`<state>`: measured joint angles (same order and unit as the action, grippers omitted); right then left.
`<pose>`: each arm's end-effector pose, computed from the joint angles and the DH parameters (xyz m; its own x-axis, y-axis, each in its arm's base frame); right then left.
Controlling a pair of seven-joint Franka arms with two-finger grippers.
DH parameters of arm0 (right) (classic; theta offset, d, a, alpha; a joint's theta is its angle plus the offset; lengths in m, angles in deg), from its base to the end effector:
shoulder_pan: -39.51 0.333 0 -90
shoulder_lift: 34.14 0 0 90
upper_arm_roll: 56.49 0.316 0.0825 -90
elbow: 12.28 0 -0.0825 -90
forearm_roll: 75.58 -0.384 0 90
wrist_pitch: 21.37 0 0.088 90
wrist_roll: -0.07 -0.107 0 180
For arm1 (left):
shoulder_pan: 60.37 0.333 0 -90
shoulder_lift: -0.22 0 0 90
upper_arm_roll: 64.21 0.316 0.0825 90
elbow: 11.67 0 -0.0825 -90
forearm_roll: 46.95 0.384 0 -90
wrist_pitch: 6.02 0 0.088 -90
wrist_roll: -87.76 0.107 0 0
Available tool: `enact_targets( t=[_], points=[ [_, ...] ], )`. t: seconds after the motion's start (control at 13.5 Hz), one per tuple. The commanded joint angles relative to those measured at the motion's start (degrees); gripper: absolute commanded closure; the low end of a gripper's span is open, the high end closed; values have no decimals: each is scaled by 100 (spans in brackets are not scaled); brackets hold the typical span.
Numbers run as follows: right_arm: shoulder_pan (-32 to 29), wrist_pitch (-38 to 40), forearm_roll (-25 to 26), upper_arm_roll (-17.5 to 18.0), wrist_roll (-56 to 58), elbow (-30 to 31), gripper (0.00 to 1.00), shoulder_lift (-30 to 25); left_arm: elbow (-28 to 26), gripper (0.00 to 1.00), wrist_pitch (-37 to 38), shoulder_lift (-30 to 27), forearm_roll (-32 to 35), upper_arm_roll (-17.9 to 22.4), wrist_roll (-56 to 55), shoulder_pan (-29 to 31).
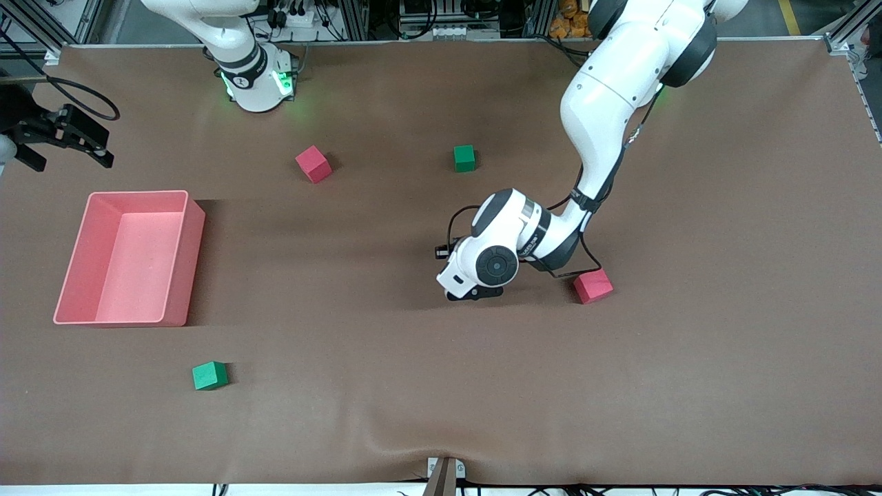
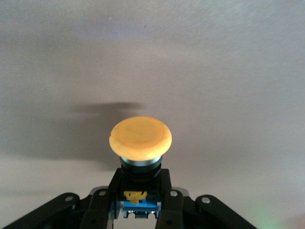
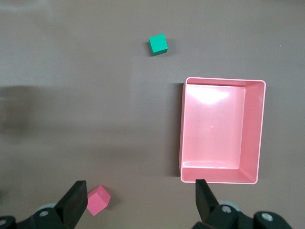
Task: Place and upright button with both arms
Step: 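Lift the button with the left gripper and rotate it cap up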
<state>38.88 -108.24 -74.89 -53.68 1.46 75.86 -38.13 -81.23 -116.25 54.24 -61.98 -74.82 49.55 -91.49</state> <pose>0.5265 0.0198 0.6724 0.9970 0.0616 0.0470 0.0609 -0.9980 0.0165 0.5588 -0.4763 0.1961 0.9073 0.0781 -0.4132 0.1442 -0.9808 0.1312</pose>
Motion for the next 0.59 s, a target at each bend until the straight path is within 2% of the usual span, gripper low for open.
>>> enact_targets(
  t=[0.0,0.45,0.52],
  points=[
    [-96,134,1,54,28,-51,0,-41,-49,100,-77,-234,-53,60,-335,-149],
    [-87,275,-8,63,28,-51,0,-41,-58,100,-1332,-524,666,420,-1565,-983],
    [-96,275,-8,63,28,-42,0,-41,-67,100,-1482,-524,972,490,-1749,-1167]
  ],
)
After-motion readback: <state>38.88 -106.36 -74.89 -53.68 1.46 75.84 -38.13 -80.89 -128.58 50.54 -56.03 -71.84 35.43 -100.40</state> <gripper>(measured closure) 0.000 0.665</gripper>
